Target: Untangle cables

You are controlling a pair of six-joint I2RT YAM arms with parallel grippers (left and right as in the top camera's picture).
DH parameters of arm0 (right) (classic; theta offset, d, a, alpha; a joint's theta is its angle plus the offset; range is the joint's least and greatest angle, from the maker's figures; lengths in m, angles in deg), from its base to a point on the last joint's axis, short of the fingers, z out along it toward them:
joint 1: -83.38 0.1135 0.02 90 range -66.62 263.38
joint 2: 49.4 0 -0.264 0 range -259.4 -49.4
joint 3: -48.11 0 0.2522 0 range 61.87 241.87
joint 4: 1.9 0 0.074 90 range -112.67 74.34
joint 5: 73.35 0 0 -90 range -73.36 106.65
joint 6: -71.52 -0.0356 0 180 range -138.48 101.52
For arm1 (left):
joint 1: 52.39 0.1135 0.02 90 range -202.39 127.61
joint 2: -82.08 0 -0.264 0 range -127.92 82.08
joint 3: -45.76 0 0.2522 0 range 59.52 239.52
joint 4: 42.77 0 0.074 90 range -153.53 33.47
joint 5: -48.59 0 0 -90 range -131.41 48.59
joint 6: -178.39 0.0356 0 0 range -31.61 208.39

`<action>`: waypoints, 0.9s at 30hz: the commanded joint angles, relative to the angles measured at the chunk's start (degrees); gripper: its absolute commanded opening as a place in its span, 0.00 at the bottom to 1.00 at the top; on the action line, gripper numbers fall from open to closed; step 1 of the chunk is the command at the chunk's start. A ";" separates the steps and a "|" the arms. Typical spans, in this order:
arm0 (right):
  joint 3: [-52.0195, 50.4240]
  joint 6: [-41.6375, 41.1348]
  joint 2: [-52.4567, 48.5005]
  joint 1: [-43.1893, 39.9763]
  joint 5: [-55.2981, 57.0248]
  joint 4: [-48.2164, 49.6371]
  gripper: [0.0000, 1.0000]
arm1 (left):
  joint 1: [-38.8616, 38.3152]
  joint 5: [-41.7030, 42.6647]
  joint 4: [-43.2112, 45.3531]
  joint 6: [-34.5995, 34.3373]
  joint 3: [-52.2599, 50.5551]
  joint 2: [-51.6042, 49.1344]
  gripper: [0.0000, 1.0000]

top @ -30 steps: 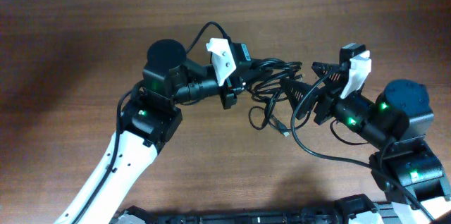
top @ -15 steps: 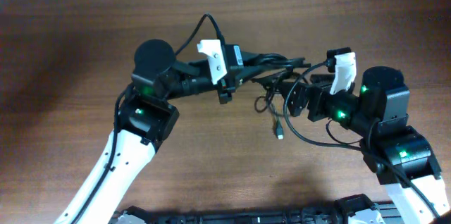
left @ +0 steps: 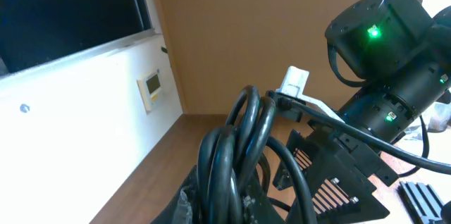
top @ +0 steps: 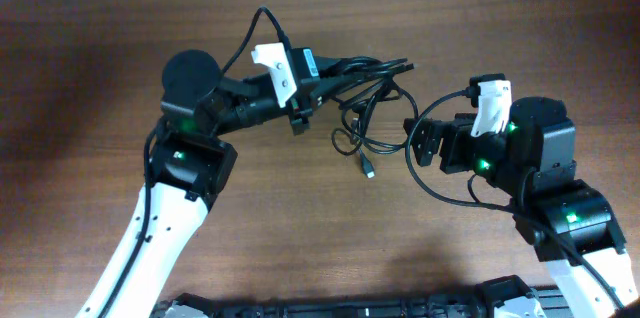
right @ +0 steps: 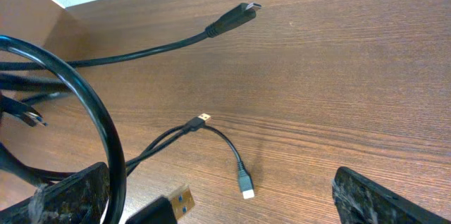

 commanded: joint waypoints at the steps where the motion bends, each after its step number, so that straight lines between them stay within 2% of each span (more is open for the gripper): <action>1: 0.81 0.98 -0.04 0.26 1.16 -1.29 0.99 | 1.53 0.61 1.36 0.50 0.42 2.23 0.00; 18: 0.83 1.99 0.85 0.26 0.59 -3.37 0.99 | 4.33 0.61 3.89 0.50 0.42 2.64 0.00; 24: 0.83 1.97 4.66 0.26 -18.08 9.11 0.99 | 4.00 0.63 1.31 0.48 0.42 2.62 0.00; 26: 0.83 1.09 5.14 0.26 -21.24 13.44 0.99 | 3.26 0.66 0.72 0.48 0.42 2.62 0.00; 27: 0.83 -1.86 5.11 0.26 -21.27 15.89 0.99 | 2.38 0.61 0.42 0.48 0.42 2.62 0.00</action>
